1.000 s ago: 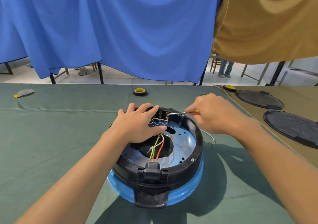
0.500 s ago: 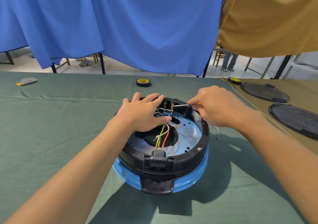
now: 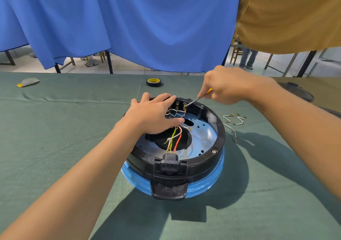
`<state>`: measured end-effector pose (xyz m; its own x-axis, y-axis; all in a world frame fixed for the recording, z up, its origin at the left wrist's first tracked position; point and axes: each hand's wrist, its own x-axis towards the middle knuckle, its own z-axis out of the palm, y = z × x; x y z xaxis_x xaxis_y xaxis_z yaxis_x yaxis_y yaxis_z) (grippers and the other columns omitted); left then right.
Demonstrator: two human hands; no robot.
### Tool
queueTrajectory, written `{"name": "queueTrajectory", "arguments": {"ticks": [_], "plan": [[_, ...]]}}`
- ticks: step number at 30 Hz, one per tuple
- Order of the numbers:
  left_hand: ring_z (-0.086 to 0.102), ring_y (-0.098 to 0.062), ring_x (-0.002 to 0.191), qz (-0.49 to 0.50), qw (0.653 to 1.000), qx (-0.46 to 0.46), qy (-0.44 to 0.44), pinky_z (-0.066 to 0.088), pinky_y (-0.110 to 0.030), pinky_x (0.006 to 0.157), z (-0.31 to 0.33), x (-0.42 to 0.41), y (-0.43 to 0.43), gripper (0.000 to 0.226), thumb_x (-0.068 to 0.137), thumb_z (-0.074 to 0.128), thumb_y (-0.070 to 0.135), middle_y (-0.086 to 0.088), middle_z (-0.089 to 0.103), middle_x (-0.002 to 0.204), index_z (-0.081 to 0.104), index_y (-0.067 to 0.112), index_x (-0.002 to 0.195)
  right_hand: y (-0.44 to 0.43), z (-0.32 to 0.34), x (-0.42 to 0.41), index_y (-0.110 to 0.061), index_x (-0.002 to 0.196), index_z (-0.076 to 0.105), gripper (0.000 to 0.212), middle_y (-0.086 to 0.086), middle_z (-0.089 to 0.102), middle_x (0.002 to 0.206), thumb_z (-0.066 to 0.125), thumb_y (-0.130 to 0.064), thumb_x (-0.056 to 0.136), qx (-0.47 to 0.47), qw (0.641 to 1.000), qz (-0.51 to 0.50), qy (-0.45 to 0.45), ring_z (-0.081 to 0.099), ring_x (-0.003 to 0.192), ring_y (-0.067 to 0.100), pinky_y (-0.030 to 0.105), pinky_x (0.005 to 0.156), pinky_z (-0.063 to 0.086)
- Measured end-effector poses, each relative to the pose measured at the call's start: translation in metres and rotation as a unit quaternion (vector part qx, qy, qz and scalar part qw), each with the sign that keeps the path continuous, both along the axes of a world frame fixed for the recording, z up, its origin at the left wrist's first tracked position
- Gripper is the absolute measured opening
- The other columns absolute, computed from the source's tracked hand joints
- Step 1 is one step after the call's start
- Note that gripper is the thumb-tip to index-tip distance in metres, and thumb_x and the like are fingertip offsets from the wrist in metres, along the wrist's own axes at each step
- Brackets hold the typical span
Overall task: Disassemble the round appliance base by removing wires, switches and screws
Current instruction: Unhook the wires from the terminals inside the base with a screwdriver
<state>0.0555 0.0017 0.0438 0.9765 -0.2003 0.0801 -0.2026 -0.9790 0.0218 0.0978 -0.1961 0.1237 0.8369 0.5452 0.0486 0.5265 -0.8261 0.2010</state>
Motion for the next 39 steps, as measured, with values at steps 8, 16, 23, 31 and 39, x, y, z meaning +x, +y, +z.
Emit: {"name": "queueTrajectory", "arguments": {"ticks": [8,16,23,31,39], "plan": [[0.021,-0.028,0.139,0.001,1.000,0.000,0.000,0.027,-0.054,0.103,0.002,0.000,0.000,0.083,0.082,0.031,0.079,0.020,0.012,0.157,0.011,0.038,0.150,0.010,0.016,0.029,-0.032,0.108,0.074,0.023,-0.027,0.054,0.070,0.062,-0.019,0.093,-0.036,0.993,0.070,0.087,0.050,0.070,-0.002,0.011,0.057,0.032],[0.020,-0.028,0.139,-0.004,1.000,0.001,-0.003,0.027,-0.054,0.104,0.000,0.001,0.002,0.083,0.083,0.031,0.079,0.018,0.012,0.158,0.010,0.037,0.151,-0.016,-0.006,0.010,-0.037,0.111,0.070,0.028,-0.023,0.049,0.080,0.057,-0.020,0.095,0.047,0.997,0.048,0.044,0.053,0.091,0.014,0.041,0.079,0.049],[0.020,-0.027,0.139,-0.005,1.000,-0.002,-0.002,0.026,-0.056,0.105,-0.001,0.002,0.003,0.084,0.082,0.031,0.079,0.018,0.012,0.157,0.009,0.037,0.151,-0.030,-0.034,-0.016,-0.039,0.119,0.066,0.038,-0.014,0.061,0.102,0.053,-0.013,0.095,0.100,0.994,0.038,-0.020,0.056,0.098,0.018,0.033,0.070,0.044],[0.020,-0.029,0.139,-0.002,1.000,0.003,-0.006,0.026,-0.055,0.105,-0.002,0.001,0.002,0.083,0.082,0.030,0.079,0.018,0.011,0.158,0.010,0.037,0.151,-0.026,-0.031,-0.024,-0.038,0.123,0.064,0.038,-0.008,0.063,0.106,0.051,-0.014,0.096,0.069,0.996,0.038,-0.044,0.057,0.096,0.018,0.033,0.067,0.046],[0.019,-0.029,0.140,0.000,1.000,0.006,-0.003,0.026,-0.055,0.105,-0.001,0.000,0.002,0.083,0.082,0.030,0.080,0.017,0.010,0.158,0.008,0.037,0.151,-0.027,-0.029,-0.021,-0.041,0.116,0.067,0.042,-0.017,0.063,0.104,0.052,-0.009,0.093,0.088,0.996,0.020,-0.015,0.048,0.089,0.009,0.027,0.060,0.034]]}}
